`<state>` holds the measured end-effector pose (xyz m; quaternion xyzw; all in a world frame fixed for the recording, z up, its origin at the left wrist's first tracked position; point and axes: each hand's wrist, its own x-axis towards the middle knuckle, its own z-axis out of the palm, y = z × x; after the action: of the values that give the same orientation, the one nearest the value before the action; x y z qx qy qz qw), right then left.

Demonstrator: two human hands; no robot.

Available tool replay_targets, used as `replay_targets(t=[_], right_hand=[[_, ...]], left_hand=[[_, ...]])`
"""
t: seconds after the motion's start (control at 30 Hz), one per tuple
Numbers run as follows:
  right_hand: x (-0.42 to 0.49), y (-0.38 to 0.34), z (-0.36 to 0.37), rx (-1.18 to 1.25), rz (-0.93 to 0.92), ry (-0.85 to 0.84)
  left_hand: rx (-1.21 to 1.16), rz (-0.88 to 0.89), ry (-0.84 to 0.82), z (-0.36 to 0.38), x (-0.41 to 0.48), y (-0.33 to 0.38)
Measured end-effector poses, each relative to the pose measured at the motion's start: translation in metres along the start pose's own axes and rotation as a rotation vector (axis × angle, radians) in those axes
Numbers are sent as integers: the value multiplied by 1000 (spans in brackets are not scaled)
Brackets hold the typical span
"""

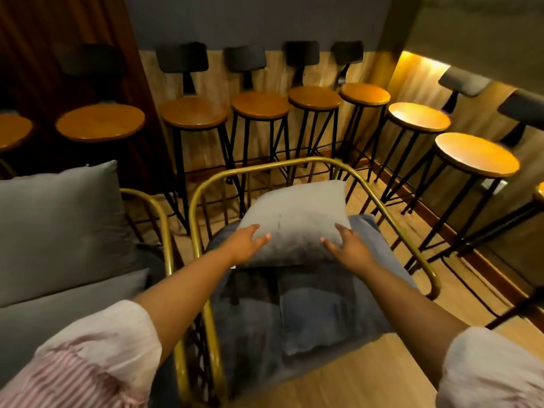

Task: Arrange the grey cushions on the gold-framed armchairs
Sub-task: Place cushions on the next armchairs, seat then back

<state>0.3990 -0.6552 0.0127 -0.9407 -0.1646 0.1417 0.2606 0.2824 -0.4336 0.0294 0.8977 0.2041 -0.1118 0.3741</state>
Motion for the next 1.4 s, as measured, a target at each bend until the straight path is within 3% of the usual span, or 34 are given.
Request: replay_targets(t=[0.4,0.67,0.93,1.07,1.4], right_hand=[[167,23,11,96,202,-75],[285,34,49,281,543,39],[309,81,77,263,668,62],[314,92,79,269,677,72],[288,101,73,365,592,94]], left_hand=[[-129,-147,29,-14,153,-13],[-326,-312,25,-3,278,-65],[-586,-509,-84,16,337,-104],[-703,-522,-168,30,351,-125],[-815,-421,-71,36,316,-115]])
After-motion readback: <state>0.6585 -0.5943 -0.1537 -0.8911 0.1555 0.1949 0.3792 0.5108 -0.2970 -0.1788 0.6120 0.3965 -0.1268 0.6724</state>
